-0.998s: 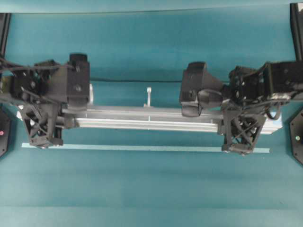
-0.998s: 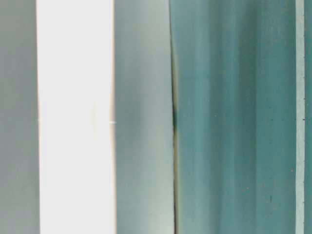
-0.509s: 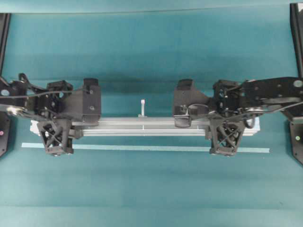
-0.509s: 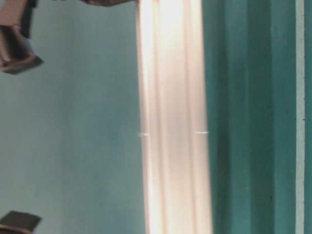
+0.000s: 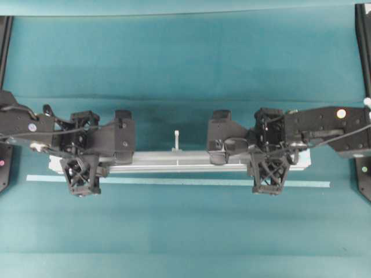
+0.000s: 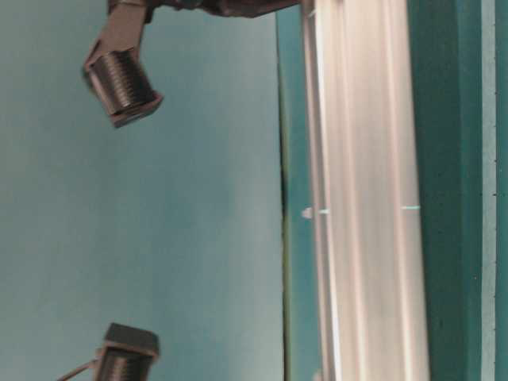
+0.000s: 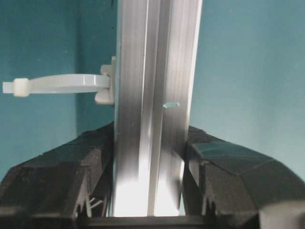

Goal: Lift the large metal rail with both hands.

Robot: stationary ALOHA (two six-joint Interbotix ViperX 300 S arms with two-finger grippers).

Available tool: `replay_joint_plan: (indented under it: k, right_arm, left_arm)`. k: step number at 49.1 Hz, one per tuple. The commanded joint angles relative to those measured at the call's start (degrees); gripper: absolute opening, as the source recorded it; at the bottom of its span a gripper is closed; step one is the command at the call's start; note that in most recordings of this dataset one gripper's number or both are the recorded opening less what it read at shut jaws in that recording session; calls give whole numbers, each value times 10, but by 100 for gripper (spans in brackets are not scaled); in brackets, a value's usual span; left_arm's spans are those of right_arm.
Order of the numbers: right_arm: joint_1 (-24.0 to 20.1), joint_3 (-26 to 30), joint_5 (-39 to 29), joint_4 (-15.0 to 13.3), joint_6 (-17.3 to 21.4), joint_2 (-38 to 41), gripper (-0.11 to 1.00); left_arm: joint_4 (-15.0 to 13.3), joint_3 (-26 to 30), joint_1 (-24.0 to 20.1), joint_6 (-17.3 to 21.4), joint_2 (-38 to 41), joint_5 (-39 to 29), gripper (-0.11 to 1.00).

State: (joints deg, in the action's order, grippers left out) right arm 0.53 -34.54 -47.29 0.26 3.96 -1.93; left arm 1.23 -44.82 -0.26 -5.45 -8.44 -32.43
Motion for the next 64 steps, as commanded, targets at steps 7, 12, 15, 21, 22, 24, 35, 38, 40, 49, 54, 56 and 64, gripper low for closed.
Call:
replay_joint_plan:
  k: [7, 12, 15, 21, 22, 24, 35, 38, 40, 49, 54, 56, 64]
  right_arm:
    - [-9, -33, 45, 4, -2, 1, 38]
    - [-12, -40, 56, 4, -2, 2, 38]
    - [-12, -43, 62, 4, -3, 3, 38]
    - [-12, -47, 74, 4, -2, 4, 38]
    - [-12, -47, 75, 4, -2, 5, 38]
    - [-12, -48, 77, 4, -2, 7, 38]
    - [-17, -54, 91, 4, -2, 12, 38]
    - [-18, -56, 97, 6, -1, 13, 38]
    - [-18, -57, 99, 6, -1, 13, 38]
    - [-18, -59, 112, 9, -1, 16, 38]
    - [-20, -59, 113, 9, -1, 18, 38]
    - [-19, -59, 114, 10, -1, 20, 38]
    - [-19, -59, 115, 10, -1, 25, 38]
  left_arm:
    - [0, -3, 0, -4, 7, 45, 36]
    - [0, -5, 0, -4, 11, 49, 36]
    - [0, -7, 1, -4, 15, 51, 36]
    - [1, -11, 2, -4, 21, 58, 36]
    - [1, -12, 2, -4, 21, 62, 36]
    - [1, -13, 2, -4, 24, 68, 36]
    - [0, -13, 2, -4, 36, 83, 36]
    - [0, -13, 2, -4, 37, 84, 36]
    - [0, -14, 2, -3, 38, 83, 36]
    - [0, -15, 2, 2, 38, 83, 36]
    - [0, -15, 2, 2, 39, 84, 36]
    - [1, -15, 2, 1, 39, 84, 36]
    - [1, -15, 2, 3, 39, 92, 36]
